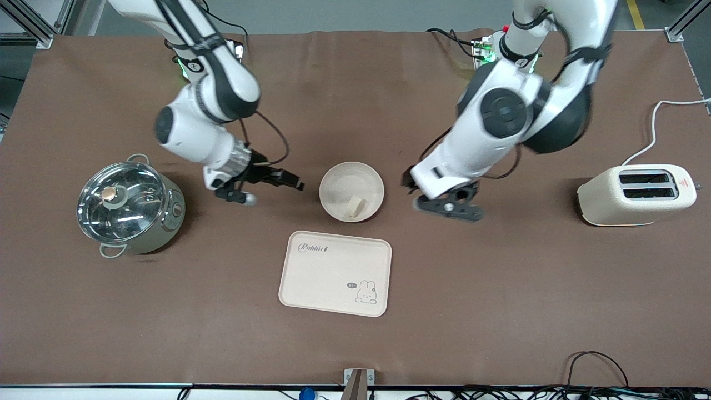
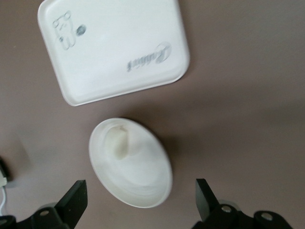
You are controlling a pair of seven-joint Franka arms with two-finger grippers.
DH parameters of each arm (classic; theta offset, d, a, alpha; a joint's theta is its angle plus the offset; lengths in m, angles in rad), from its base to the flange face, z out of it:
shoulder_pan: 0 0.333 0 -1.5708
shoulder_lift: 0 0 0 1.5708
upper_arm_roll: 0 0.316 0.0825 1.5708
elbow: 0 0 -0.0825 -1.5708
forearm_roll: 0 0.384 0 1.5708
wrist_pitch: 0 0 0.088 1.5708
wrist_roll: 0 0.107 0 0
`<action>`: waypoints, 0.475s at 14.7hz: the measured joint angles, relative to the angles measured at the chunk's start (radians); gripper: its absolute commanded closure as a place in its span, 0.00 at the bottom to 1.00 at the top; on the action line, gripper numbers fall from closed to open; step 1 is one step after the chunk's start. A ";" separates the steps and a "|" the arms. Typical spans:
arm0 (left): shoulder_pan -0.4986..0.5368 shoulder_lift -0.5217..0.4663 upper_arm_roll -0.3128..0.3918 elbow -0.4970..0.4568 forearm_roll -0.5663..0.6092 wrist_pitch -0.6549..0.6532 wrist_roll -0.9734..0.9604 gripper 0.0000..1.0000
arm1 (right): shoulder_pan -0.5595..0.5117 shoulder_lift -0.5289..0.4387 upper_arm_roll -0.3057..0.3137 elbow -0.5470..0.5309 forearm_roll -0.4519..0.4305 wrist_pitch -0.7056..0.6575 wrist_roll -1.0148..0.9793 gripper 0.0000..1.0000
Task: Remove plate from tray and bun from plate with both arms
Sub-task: 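Set the plate on the table while the left gripper reaches the bun, then grasp the bun with the left gripper while the right gripper returns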
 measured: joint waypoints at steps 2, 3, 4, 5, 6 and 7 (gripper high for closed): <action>-0.078 0.081 0.000 0.000 0.000 0.126 -0.113 0.00 | -0.101 -0.046 -0.002 0.031 -0.117 -0.165 -0.001 0.00; -0.119 0.123 0.000 -0.001 0.002 0.199 -0.163 0.00 | -0.146 -0.065 -0.002 0.062 -0.180 -0.255 -0.002 0.00; -0.160 0.166 0.003 -0.001 0.013 0.274 -0.205 0.01 | -0.187 -0.081 -0.003 0.102 -0.249 -0.341 -0.003 0.00; -0.196 0.208 0.006 -0.001 0.043 0.342 -0.246 0.01 | -0.222 -0.094 -0.003 0.150 -0.316 -0.428 -0.003 0.00; -0.221 0.245 0.007 -0.001 0.085 0.389 -0.291 0.01 | -0.250 -0.103 -0.005 0.196 -0.367 -0.503 -0.008 0.00; -0.236 0.278 0.008 -0.001 0.133 0.425 -0.339 0.01 | -0.267 -0.111 -0.016 0.242 -0.404 -0.568 -0.028 0.00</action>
